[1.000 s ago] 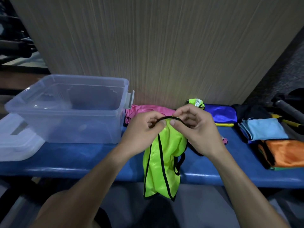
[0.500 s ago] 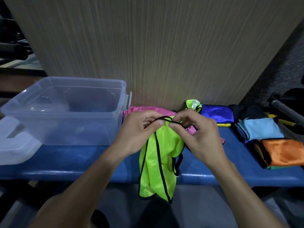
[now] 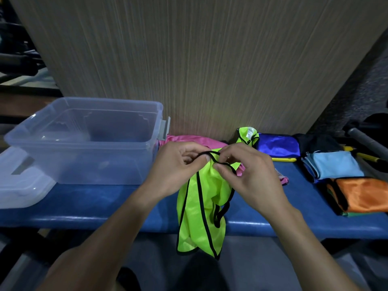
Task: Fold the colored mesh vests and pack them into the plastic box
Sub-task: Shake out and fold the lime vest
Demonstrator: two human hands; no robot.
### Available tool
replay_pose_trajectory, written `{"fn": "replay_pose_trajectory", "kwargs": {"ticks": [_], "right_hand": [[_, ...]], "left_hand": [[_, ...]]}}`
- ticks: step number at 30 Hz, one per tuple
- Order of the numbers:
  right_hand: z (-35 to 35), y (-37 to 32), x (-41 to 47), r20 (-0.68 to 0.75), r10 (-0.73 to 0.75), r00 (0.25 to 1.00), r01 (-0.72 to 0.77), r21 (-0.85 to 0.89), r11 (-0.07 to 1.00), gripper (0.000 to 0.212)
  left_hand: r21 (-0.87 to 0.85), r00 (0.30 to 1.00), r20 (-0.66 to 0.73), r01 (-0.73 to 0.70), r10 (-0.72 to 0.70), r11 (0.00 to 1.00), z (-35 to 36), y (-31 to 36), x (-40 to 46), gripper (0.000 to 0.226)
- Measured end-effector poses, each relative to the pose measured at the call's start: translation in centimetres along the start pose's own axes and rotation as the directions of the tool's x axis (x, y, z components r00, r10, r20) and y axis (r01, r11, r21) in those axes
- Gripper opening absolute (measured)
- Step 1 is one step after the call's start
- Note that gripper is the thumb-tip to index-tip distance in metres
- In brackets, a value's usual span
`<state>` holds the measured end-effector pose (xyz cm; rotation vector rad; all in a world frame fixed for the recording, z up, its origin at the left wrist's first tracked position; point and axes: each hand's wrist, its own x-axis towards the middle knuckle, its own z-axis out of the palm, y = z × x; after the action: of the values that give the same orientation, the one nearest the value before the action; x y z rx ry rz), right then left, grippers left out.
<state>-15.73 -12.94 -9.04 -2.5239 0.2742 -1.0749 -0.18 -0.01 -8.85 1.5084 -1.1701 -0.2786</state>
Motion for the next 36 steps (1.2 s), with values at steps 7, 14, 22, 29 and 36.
{"fn": "replay_pose_trajectory", "kwargs": {"ticks": [7,14,22,29,36], "right_hand": [[-0.1,0.1,0.3,0.089,0.237,0.967,-0.253,0.378,0.891,0.005],[-0.3,0.2,1.1,0.034,0.286,0.958,-0.258,0.54,0.801,0.009],[-6.5,-2.3,5.8,-0.104,0.236,0.966,-0.168,0.44,0.882,0.018],[-13.9,-6.1,10.4,-0.255,0.098,0.962,-0.02,0.294,0.956,0.019],[-19.8,-9.3,12.8,-0.406,0.022,0.914,0.048,0.161,0.986,0.012]], "left_hand": [[0.012,0.994,0.108,-0.013,0.012,1.0,-0.6,0.0,0.1,0.018],[0.163,0.996,0.093,-0.023,0.008,0.986,-0.7,0.1,-0.1,0.015],[0.417,0.989,-0.112,-0.046,0.101,0.908,-1.9,1.7,-0.2,0.018],[0.484,0.989,0.06,-0.147,0.134,0.863,-6.8,5.4,0.3,0.018],[0.359,0.982,0.185,-0.025,-0.045,0.933,-13.4,7.6,-1.1,0.013]]}}
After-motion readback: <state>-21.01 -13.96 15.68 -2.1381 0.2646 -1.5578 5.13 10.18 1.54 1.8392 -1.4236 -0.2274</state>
